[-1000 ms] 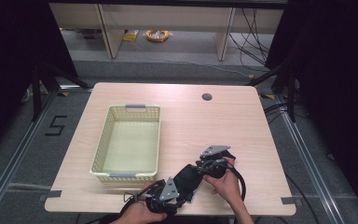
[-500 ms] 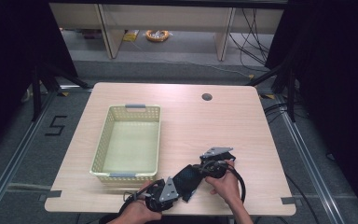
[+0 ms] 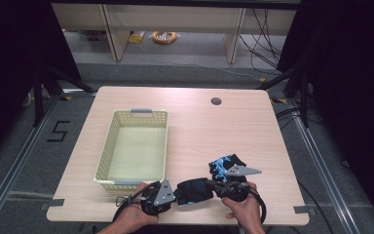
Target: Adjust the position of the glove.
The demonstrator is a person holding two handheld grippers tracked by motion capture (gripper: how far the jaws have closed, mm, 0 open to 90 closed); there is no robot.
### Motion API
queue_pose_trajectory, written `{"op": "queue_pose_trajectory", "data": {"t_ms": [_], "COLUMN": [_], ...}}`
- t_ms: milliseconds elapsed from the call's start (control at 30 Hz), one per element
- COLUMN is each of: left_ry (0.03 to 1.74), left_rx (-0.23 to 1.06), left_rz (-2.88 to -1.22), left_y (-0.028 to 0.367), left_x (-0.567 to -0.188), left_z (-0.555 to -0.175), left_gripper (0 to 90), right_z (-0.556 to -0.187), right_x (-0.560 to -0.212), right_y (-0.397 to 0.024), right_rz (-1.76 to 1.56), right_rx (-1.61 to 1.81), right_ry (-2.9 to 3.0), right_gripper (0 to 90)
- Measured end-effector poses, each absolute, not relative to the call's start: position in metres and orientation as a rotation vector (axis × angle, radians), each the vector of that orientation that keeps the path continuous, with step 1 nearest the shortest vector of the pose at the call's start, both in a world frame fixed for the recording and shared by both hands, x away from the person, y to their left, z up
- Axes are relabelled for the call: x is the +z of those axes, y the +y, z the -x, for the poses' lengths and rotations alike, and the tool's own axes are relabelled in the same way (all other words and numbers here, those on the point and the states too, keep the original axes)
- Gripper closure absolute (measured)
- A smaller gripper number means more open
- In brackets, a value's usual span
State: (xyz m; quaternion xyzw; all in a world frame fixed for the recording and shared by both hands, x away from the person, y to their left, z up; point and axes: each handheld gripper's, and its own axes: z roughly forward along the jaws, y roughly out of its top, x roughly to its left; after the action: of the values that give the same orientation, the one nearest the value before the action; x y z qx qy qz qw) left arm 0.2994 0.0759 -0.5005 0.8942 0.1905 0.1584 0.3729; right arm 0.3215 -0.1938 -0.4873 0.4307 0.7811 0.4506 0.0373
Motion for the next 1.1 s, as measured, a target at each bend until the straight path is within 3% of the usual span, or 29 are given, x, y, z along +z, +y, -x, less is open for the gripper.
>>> {"op": "queue_pose_trajectory", "data": {"t_ms": [433, 467, 533, 600, 767, 1100], "left_ry": [0.464, 0.479, 0.477, 0.479, 0.498, 0.576], "left_rx": [0.378, 0.357, 0.36, 0.353, 0.351, 0.291], "left_rz": [-2.339, -2.329, -2.328, -2.309, -2.29, -2.262], "left_y": [0.075, 0.075, 0.076, 0.077, 0.09, 0.116], "left_x": [-0.512, -0.512, -0.51, -0.509, -0.5, -0.501], "left_z": [-0.297, -0.296, -0.296, -0.295, -0.29, -0.272], "left_gripper": [78.2, 73.3, 71.7, 67.1, 59.1, 40.2], "right_z": [-0.31, -0.31, -0.31, -0.309, -0.309, -0.325], "right_x": [-0.509, -0.506, -0.505, -0.496, -0.485, -0.473], "right_y": [-0.191, -0.192, -0.192, -0.197, -0.208, -0.235], "right_rz": [-1.368, -1.359, -1.356, -1.338, -1.247, -1.119], "right_rx": [1.225, 1.224, 1.239, 1.253, 1.226, 1.036], "right_ry": [2.478, 2.475, 2.46, 2.429, 2.377, 2.321], "right_gripper": [83.8, 80.2, 77.9, 68.7, 61.2, 60.3]}}
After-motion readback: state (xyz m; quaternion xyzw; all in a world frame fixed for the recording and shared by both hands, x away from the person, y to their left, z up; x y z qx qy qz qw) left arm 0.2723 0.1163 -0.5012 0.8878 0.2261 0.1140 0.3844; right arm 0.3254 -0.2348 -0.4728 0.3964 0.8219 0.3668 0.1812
